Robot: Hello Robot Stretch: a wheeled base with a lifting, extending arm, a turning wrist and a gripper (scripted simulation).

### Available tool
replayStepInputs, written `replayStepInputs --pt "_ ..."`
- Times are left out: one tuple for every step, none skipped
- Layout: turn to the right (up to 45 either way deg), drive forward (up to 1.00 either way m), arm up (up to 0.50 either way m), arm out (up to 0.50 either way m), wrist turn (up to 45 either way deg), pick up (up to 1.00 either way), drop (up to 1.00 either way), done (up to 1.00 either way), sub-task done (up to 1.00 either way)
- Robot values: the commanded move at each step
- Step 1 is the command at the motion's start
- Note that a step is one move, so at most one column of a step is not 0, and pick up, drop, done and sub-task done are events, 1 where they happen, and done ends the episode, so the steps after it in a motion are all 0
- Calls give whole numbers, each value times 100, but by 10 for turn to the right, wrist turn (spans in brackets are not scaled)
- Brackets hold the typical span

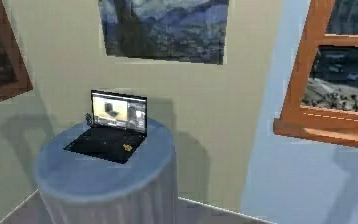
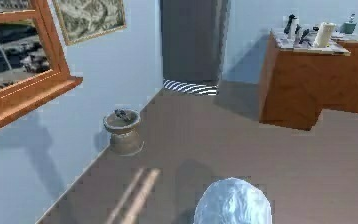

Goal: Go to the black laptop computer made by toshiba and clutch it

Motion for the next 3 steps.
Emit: replayStepInputs --pt "-450 0 0 0 0 0 0 0 0" --pt "-450 0 0 0 0 0 0 0 0" --pt "-180 0 0 0 0 0 0 0 0"
